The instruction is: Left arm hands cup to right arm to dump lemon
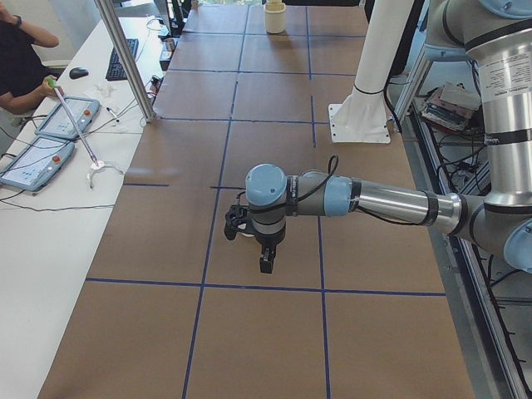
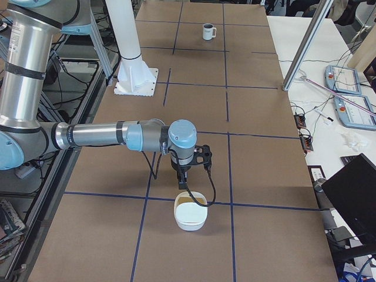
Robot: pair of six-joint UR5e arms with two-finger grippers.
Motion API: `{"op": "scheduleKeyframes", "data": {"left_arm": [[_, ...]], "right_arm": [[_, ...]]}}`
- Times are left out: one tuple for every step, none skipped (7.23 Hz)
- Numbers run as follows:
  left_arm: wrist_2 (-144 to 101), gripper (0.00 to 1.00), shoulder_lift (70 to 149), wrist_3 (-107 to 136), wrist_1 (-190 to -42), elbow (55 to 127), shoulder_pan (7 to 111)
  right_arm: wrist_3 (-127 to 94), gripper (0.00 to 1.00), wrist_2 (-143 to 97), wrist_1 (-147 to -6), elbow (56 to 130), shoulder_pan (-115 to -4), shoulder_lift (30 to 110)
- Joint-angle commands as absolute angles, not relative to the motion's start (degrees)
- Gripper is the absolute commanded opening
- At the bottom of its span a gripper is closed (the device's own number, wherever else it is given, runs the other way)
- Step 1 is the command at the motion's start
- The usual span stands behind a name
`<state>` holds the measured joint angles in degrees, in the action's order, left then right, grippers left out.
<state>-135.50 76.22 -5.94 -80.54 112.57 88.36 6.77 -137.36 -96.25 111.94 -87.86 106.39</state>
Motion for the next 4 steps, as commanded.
{"op": "scheduleKeyframes", "data": {"left_arm": [[-135.7, 1.0, 76.4, -6.2, -80.8, 112.5, 88.4], [-135.7, 1.0, 76.1, -6.2, -80.8, 112.8, 88.4], [-135.8, 1.0, 76.2, -6.2, -80.9, 113.1, 88.4], [-135.8, 1.0, 76.2, -6.3, -84.8, 113.0, 88.3]], "right_arm": [[6.7, 1.0, -137.4, -96.2, 112.1, -87.9, 106.3], [6.8, 1.0, -137.4, -96.2, 112.0, -87.9, 106.3], [6.8, 1.0, -137.4, -96.2, 112.1, -87.9, 106.2], [6.8, 1.0, -137.4, -96.2, 112.6, -87.8, 106.1]]}}
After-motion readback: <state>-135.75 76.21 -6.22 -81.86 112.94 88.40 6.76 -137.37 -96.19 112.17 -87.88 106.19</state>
